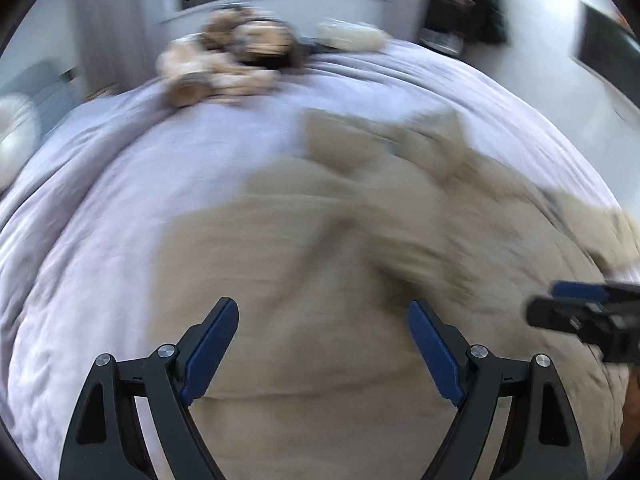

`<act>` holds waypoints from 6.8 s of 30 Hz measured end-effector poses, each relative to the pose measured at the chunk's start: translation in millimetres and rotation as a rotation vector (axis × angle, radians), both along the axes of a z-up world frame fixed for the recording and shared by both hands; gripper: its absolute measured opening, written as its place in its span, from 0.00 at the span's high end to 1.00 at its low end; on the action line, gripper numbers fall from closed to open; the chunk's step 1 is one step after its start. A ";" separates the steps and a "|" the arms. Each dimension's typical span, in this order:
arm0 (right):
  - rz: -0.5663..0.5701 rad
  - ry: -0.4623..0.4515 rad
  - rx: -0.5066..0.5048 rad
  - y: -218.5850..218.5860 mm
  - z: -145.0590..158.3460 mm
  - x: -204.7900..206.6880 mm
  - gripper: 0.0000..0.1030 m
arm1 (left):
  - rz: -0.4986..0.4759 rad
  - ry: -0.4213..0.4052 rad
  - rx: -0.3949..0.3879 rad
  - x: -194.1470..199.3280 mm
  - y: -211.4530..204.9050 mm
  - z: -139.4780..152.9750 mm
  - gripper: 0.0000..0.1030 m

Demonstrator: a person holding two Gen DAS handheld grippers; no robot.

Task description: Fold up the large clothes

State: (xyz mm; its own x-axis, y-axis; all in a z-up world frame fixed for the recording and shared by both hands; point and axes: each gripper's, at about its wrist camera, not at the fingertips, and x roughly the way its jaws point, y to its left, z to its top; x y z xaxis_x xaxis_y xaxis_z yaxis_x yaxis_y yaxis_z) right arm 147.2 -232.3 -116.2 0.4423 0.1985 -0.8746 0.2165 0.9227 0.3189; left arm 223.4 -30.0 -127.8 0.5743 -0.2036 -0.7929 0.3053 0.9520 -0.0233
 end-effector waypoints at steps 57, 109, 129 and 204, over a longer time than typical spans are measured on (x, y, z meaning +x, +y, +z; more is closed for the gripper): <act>-0.162 0.013 -0.023 -57.2 -70.1 35.7 1.00 | 0.261 0.218 -0.023 91.0 72.8 -80.5 0.76; -0.767 -0.029 0.257 -315.5 -36.1 -220.1 0.00 | -0.079 0.347 0.083 -71.7 -184.6 -22.5 0.01; -1.007 -0.326 0.692 -447.7 -82.5 -171.9 0.03 | -0.051 0.314 0.092 -50.8 -227.0 -17.9 0.01; 0.114 -0.182 0.095 -15.8 21.0 89.5 0.92 | 0.223 0.266 -0.532 35.2 61.1 0.3 0.01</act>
